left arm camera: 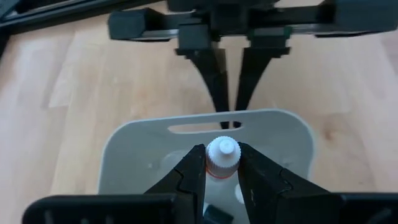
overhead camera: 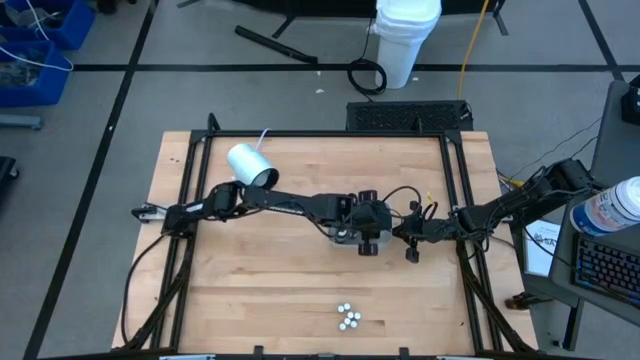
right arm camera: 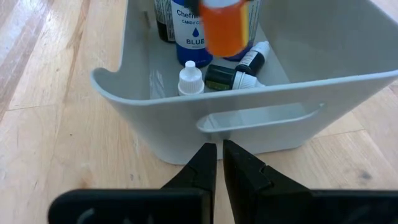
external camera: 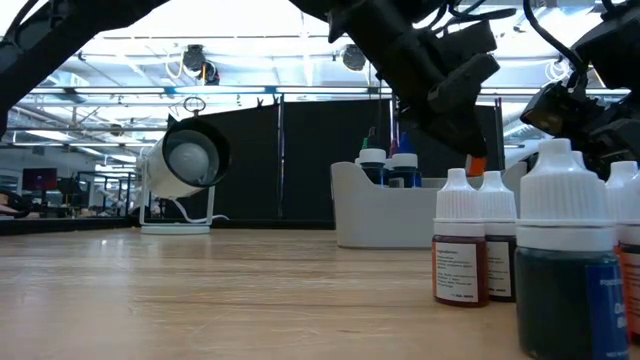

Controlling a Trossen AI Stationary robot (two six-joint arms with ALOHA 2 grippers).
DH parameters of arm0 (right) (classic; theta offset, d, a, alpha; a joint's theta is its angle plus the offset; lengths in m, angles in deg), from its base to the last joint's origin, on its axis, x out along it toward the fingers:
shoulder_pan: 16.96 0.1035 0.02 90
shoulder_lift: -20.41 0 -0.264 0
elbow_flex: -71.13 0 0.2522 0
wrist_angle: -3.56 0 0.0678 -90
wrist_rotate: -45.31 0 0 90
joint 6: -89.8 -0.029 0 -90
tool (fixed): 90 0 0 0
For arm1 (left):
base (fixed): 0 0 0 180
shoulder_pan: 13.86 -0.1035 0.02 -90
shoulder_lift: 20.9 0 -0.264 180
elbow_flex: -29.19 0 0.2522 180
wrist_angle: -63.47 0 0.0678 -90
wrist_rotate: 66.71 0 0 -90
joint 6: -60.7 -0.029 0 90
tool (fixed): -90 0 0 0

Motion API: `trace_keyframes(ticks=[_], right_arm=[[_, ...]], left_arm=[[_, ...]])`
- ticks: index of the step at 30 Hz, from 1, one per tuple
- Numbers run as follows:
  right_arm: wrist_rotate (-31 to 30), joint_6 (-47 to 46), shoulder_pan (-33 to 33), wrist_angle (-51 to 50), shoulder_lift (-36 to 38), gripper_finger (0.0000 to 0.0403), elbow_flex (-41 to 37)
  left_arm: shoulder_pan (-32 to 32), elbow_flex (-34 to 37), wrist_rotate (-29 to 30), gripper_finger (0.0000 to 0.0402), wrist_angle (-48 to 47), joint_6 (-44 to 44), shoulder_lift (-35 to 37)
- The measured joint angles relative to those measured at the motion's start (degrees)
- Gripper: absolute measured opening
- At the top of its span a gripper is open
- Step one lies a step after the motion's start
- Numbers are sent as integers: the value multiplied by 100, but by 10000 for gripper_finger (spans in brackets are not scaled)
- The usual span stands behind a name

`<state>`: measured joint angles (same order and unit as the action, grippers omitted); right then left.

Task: Pick & Place food coloring
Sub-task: Put the small yellow food coloring bottle into the gray bin

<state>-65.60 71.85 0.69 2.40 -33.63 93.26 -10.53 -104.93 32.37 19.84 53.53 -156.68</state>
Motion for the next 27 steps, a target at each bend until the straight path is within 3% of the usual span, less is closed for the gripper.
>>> trace_keyframes(ticks=[27], right_arm=[[9, -81, 0, -6, 2, 22, 0]], left_arm=[[11, 230, -23, 83, 428, 163, -192]])
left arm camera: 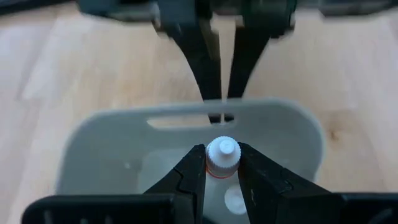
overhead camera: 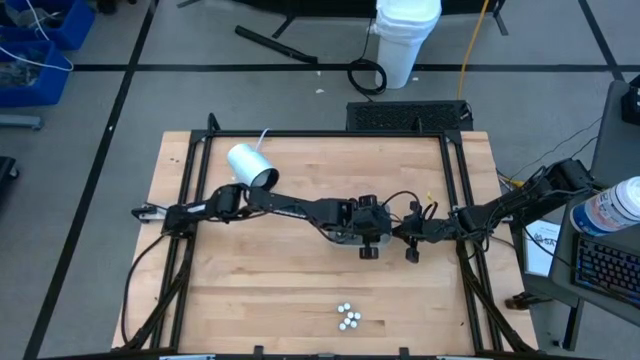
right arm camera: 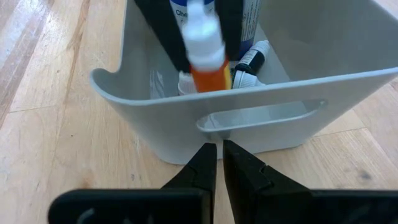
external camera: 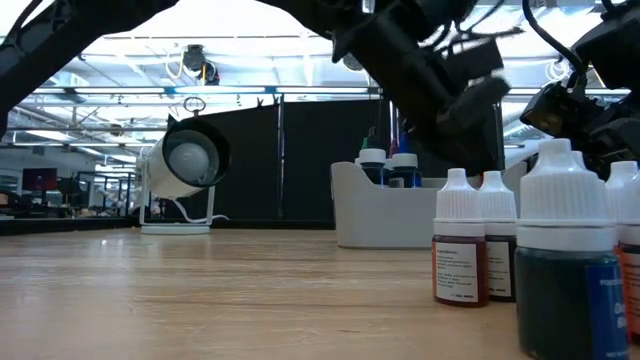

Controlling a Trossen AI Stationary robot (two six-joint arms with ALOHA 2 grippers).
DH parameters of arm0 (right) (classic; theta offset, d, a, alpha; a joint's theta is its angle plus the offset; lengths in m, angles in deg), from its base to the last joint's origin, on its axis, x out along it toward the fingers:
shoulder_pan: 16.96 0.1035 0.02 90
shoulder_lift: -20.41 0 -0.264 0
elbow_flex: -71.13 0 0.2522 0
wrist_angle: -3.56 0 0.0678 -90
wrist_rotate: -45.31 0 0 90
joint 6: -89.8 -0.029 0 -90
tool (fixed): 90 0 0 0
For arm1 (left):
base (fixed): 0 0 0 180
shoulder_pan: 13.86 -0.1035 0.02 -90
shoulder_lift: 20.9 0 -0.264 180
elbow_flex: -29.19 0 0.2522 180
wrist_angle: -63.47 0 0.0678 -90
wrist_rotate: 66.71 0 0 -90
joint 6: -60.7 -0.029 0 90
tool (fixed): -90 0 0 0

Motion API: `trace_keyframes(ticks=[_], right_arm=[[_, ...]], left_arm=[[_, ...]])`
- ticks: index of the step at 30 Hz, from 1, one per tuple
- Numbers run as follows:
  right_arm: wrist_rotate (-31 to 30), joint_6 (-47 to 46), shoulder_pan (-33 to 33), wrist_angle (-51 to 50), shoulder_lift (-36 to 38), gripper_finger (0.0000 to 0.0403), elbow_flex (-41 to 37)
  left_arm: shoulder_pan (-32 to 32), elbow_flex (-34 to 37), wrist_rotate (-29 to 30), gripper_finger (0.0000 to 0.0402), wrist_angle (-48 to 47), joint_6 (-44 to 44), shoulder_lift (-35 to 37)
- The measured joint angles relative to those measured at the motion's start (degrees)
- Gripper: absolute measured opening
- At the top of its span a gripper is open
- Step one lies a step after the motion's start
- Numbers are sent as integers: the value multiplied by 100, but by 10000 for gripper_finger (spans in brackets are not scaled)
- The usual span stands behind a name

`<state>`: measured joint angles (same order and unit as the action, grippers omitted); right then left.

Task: Pick & Place food coloring
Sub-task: Put the small yellow food coloring bottle into the gray bin, then put the small red food coloring bottle into the gray bin

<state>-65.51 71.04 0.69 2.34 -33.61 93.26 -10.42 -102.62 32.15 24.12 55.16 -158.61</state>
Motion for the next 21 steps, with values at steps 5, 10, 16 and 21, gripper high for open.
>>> trace_keyframes(ticks=[5, 10, 16, 21], right_arm=[[2, 0, 0, -1, 0, 22, 0], [2, 0, 0, -1, 0, 22, 0], [2, 0, 0, -1, 0, 22, 0], [2, 0, 0, -1, 0, 22, 0]], left_arm=[[0, 1, 3, 83, 63, -15, -5], [0, 1, 3, 83, 22, -2, -2], [-10, 1, -58, 94, 26, 150, -2], [-9, 1, -178, 130, 19, 209, -2]])
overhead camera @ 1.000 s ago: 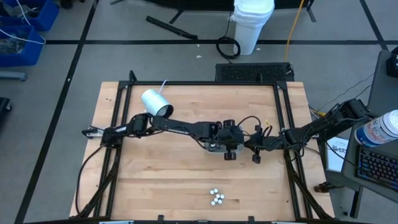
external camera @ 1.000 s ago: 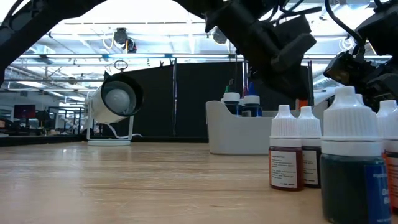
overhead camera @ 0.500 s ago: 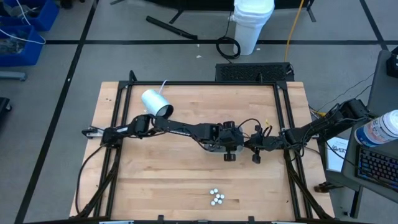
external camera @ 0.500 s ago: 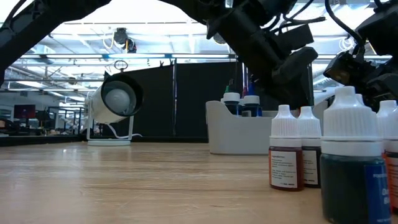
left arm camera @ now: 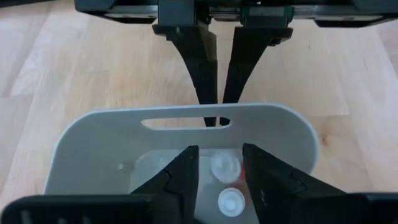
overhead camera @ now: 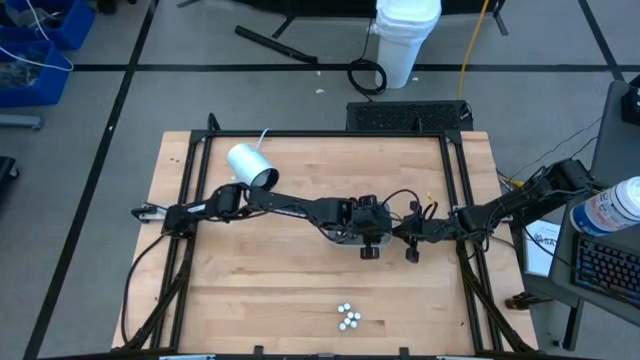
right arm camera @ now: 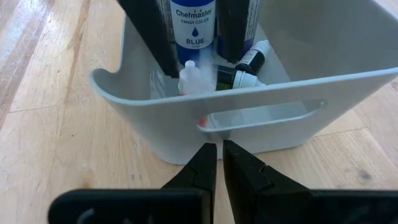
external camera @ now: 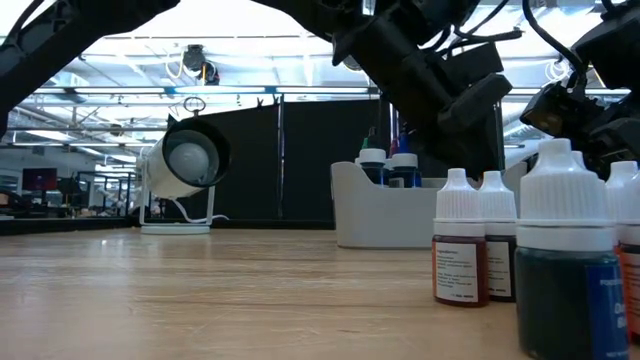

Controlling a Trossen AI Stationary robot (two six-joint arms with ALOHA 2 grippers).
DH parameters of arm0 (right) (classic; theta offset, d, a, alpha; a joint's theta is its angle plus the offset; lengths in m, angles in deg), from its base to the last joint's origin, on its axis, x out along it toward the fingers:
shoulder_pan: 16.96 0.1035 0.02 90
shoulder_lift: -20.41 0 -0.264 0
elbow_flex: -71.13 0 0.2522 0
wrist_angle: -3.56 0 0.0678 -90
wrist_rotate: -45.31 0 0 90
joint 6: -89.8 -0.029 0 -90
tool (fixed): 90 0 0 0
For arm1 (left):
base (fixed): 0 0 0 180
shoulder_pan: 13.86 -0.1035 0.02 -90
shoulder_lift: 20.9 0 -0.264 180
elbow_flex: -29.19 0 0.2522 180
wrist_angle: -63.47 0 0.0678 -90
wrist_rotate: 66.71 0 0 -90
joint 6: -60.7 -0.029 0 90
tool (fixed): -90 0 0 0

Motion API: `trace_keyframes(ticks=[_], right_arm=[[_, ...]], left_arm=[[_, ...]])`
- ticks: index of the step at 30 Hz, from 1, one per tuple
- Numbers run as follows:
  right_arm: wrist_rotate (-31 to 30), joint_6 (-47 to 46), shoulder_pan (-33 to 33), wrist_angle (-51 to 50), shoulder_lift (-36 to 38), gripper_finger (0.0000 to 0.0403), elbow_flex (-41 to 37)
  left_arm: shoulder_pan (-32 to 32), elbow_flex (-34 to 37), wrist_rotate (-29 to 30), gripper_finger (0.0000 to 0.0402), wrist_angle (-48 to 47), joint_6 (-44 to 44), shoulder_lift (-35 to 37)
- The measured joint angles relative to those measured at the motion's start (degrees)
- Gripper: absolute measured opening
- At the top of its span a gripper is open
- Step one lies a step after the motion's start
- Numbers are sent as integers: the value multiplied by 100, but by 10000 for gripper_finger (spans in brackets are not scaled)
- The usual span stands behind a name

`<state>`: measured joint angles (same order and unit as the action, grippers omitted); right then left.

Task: Pick & Place food coloring
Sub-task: Put the small red food coloring bottle into the gray bin

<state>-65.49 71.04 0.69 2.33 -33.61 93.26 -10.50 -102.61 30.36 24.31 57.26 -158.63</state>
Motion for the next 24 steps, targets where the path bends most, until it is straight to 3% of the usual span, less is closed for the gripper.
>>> trace_keyframes(ticks=[9, 13, 17, 20, 24], right_arm=[[11, -2, 0, -2, 0, 22, 0], [11, -2, 0, -11, -1, 22, 2], [13, 0, 0, -43, -1, 22, 2], [10, 53, 2, -78, -1, 22, 2], [7, 167, 0, -90, -2, 22, 2]], left_arm=[[0, -12, -3, 145, 154, -242, 0], [65, -377, 20, 143, -83, -667, 115], [283, -1204, 185, 143, -1281, -973, 726], [506, -1740, 148, 134, -2761, -1150, 1340], [853, -1266, 7, 76, -3833, -1014, 2300]])
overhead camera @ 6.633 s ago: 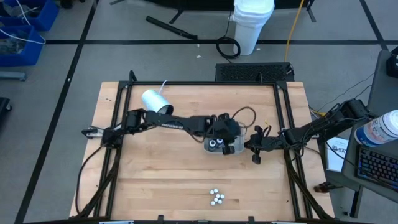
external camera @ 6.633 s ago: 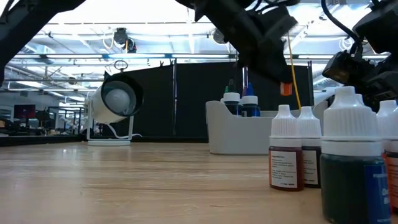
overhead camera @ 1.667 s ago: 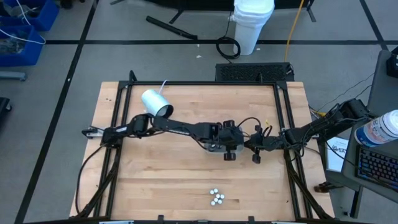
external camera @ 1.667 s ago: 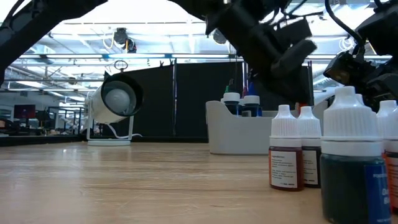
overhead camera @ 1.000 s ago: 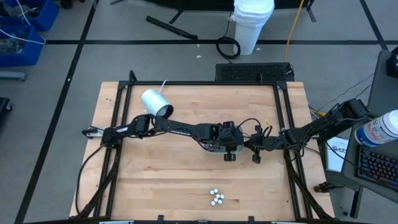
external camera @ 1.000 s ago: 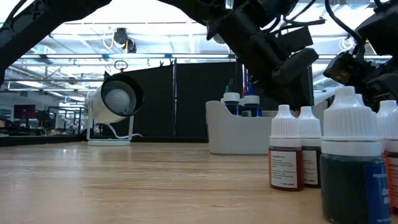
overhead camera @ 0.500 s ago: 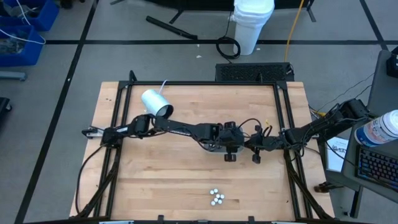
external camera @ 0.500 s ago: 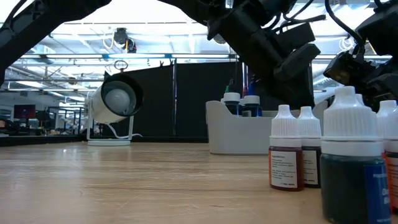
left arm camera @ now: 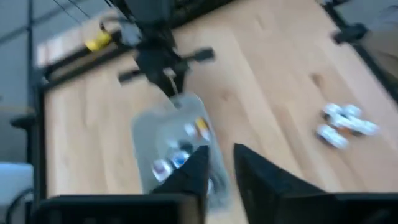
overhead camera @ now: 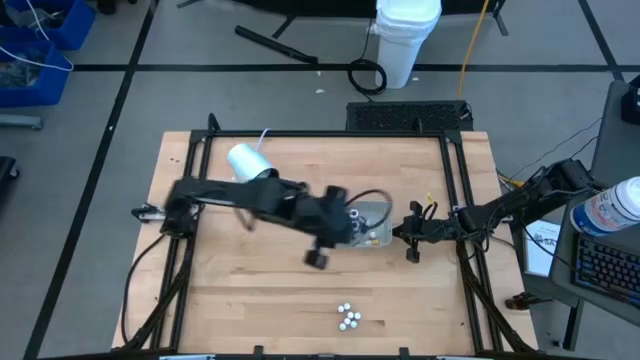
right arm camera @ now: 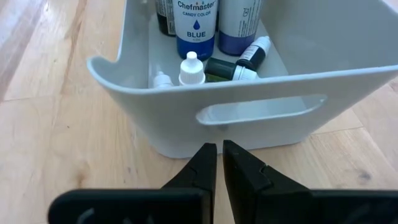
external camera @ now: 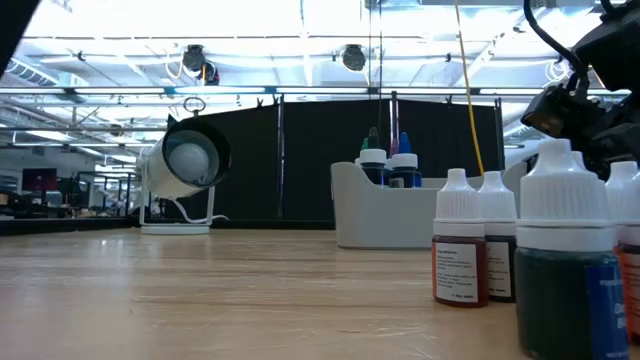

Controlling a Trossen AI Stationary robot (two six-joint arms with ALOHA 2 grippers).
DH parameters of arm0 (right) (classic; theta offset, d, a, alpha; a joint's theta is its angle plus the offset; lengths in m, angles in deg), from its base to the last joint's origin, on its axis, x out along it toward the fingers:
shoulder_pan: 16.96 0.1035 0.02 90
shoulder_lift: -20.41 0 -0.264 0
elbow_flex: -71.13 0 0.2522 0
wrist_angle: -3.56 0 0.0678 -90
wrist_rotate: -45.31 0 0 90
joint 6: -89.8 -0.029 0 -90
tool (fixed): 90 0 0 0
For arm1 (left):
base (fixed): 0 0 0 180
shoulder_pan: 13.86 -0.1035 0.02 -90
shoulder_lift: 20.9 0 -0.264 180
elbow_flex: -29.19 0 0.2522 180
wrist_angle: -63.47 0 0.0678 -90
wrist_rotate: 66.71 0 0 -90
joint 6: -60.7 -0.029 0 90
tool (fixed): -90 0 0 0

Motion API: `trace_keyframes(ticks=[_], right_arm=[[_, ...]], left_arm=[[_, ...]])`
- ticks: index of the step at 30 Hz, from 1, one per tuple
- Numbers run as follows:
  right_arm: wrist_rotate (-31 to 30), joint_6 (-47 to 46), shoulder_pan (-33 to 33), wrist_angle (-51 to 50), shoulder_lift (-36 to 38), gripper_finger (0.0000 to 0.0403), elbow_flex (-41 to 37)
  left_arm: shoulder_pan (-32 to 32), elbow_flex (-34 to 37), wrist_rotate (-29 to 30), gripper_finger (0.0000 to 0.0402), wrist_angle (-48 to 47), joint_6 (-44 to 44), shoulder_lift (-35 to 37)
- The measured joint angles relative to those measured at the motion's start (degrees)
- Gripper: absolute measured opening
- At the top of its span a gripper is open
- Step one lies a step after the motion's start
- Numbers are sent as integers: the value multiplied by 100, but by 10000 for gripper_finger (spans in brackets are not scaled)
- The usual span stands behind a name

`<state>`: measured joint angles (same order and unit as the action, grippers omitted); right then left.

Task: Pick & Place food coloring
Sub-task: Put the small red food coloring bottle into the gray bin

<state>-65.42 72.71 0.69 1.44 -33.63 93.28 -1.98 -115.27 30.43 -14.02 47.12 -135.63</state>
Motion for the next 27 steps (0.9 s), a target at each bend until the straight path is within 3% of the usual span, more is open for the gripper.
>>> trace_keyframes(ticks=[3, 7, 13, 17, 21, 27], right_arm=[[-1, 13, 2, 23, 0, 22, 0], [-7, -6, 2, 63, 2, 22, 0], [0, -19, 7, 63, 1, 22, 0], [0, -84, 7, 57, 0, 22, 0], [3, -32, 7, 27, 2, 22, 0], [6, 88, 7, -173, 2, 22, 0]], left_arm=[[242, 770, 52, 16, -131, 539, 749], [609, 2846, 91, 13, 1111, 210, 1694], [739, 6355, -617, 8, 5780, 389, 2525], [833, 8138, -446, 6, 8353, 489, 2429], [842, 9297, 139, 7, 10987, 585, 2317], [694, 10293, 196, 5, 11897, 704, 2238]])
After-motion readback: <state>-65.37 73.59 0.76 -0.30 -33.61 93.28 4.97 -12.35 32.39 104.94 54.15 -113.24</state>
